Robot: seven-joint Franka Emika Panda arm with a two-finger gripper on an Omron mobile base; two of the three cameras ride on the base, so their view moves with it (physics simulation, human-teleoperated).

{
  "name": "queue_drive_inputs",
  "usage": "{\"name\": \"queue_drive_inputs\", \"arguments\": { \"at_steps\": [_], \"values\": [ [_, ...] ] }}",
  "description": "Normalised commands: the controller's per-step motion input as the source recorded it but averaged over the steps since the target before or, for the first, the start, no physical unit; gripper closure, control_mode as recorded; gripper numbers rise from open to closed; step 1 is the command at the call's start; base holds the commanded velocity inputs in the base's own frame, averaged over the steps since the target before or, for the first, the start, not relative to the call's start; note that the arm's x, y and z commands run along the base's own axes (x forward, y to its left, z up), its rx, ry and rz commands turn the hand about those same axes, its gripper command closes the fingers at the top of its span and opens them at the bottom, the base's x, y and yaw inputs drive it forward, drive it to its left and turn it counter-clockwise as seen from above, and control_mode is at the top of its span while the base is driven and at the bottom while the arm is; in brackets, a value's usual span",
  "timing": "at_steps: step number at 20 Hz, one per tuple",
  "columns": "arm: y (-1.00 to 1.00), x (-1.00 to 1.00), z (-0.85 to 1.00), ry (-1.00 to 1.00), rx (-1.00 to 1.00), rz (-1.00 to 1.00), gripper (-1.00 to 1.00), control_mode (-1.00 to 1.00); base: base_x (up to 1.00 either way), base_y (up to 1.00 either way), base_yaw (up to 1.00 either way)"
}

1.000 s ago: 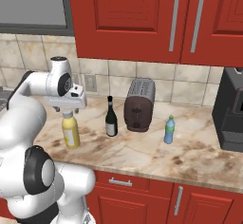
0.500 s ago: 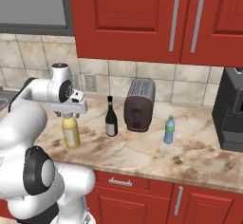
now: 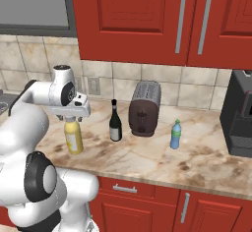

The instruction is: Place the drinks on the dining counter in a tight cluster.

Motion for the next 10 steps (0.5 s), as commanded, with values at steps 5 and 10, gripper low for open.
{"name": "queue_drive_inputs", "arguments": {
  "at_steps": [5,10],
  "values": [
    [0.0,0.0,0.0,0.0,0.0,0.0,1.0,-1.0,0.0,0.0,0.0],
    [0.01,0.0,0.0,-0.03,0.0,0.0,1.0,-1.0,0.0,0.0,0.0]
  ]
}}
